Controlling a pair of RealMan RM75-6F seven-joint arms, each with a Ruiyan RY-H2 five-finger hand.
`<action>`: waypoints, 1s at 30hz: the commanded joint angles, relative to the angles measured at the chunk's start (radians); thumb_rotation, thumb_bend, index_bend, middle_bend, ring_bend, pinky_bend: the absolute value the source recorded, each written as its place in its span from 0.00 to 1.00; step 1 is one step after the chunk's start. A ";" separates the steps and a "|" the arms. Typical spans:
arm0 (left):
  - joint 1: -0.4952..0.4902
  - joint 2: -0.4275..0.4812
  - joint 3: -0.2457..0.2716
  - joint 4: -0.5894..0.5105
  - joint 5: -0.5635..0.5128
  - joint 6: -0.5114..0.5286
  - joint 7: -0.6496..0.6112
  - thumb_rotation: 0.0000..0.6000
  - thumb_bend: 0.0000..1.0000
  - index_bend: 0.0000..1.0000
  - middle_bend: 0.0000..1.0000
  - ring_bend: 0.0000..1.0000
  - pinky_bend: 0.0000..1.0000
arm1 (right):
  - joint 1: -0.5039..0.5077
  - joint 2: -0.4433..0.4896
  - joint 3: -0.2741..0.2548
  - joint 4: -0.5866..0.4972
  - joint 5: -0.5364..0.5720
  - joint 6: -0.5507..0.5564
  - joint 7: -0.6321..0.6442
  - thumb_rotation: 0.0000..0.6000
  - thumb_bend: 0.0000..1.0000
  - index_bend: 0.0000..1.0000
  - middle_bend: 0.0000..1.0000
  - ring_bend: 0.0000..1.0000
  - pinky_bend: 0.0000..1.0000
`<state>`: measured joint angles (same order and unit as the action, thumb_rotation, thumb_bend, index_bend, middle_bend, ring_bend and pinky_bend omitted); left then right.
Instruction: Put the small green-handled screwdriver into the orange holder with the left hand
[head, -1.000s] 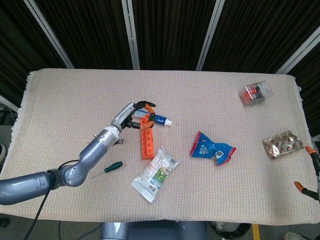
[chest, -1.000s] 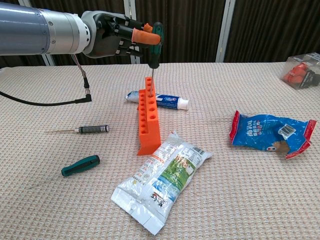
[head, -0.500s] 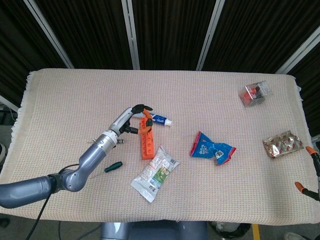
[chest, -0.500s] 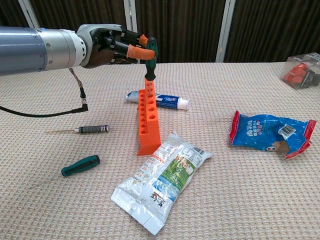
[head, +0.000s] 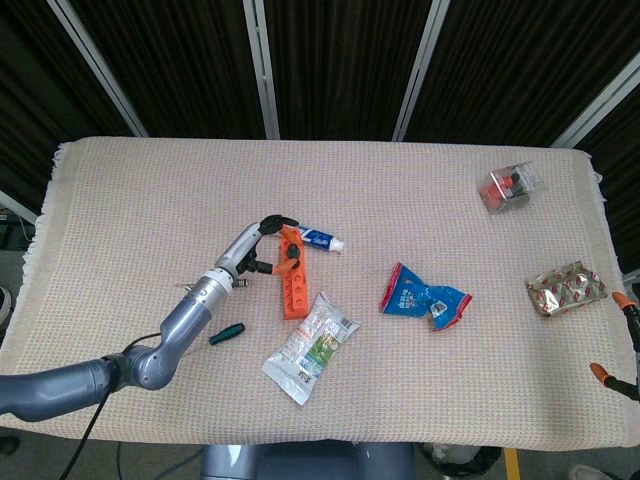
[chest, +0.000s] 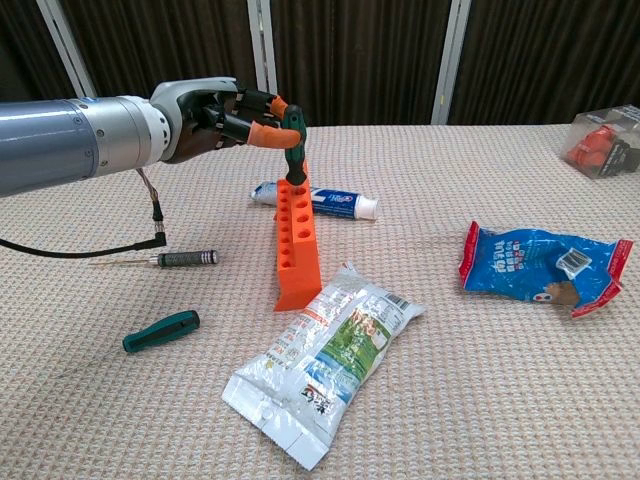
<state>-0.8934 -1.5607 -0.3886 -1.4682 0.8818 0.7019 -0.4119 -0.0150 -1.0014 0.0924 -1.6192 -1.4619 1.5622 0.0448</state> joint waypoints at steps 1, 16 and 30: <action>0.006 -0.008 0.005 0.008 0.011 0.006 0.001 1.00 0.37 0.56 0.14 0.00 0.00 | -0.001 0.000 0.000 0.000 0.000 0.002 0.000 1.00 0.00 0.11 0.00 0.00 0.00; 0.030 -0.022 0.022 0.023 0.066 0.048 0.036 0.96 0.18 0.01 0.00 0.00 0.00 | -0.004 0.000 -0.002 -0.001 -0.003 0.005 0.001 1.00 0.00 0.11 0.01 0.00 0.00; 0.093 0.044 0.013 -0.029 0.202 0.196 0.063 0.92 0.15 0.00 0.00 0.00 0.00 | 0.002 0.006 0.003 -0.005 -0.003 0.001 -0.006 1.00 0.00 0.11 0.01 0.00 0.00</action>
<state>-0.8116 -1.5302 -0.3821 -1.4860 1.0711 0.8814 -0.3679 -0.0125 -0.9956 0.0957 -1.6246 -1.4650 1.5627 0.0389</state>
